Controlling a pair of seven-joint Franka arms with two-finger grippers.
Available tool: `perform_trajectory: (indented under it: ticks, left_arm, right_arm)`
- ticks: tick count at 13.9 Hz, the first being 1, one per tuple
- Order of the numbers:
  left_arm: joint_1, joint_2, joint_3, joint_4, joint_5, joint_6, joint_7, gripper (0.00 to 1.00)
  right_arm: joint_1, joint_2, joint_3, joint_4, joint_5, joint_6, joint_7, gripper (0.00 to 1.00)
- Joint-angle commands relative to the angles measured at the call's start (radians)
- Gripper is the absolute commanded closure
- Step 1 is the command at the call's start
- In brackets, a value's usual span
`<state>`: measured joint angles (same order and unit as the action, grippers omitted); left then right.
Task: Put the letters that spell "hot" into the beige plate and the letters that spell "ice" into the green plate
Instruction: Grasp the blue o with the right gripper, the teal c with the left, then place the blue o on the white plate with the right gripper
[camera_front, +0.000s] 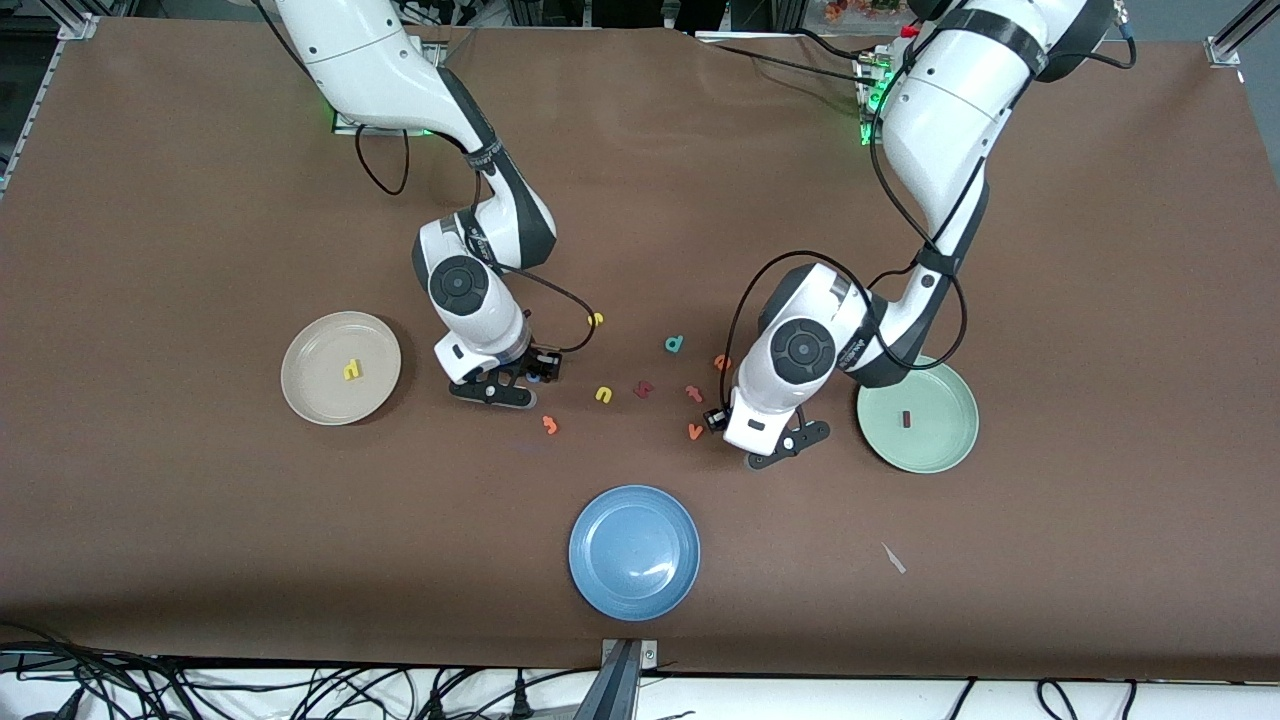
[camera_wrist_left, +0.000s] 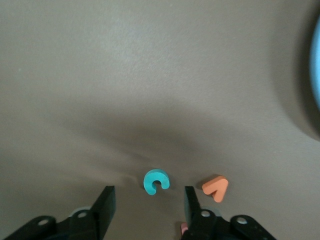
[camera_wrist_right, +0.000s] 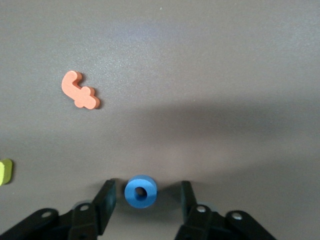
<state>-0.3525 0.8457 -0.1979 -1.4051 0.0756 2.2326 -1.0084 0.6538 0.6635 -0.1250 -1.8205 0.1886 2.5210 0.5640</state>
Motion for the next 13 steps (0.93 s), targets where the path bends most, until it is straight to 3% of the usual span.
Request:
perform_trajectory:
  ticks: [1,4,9,13]
  left_arm:
    - [-0.026,0.033,0.012,0.034,0.029,-0.001,-0.055,0.40]
    - [-0.026,0.041,0.012,0.031,0.029,0.005,-0.055,0.39]
    - [-0.028,0.047,0.012,0.032,0.029,0.015,-0.055,0.41]
    - [-0.026,0.055,0.012,0.034,0.029,0.042,-0.055,0.42]
  right_arm:
    - [0.010,0.013,-0.007,0.020,-0.015,-0.013,0.024,0.57]
    - [0.010,0.013,-0.007,0.023,-0.011,-0.013,0.025,0.72]
    - [0.009,0.010,-0.008,0.036,-0.008,-0.024,0.034,0.88]
    - [-0.008,-0.036,-0.091,0.153,-0.031,-0.342,-0.092,0.91]
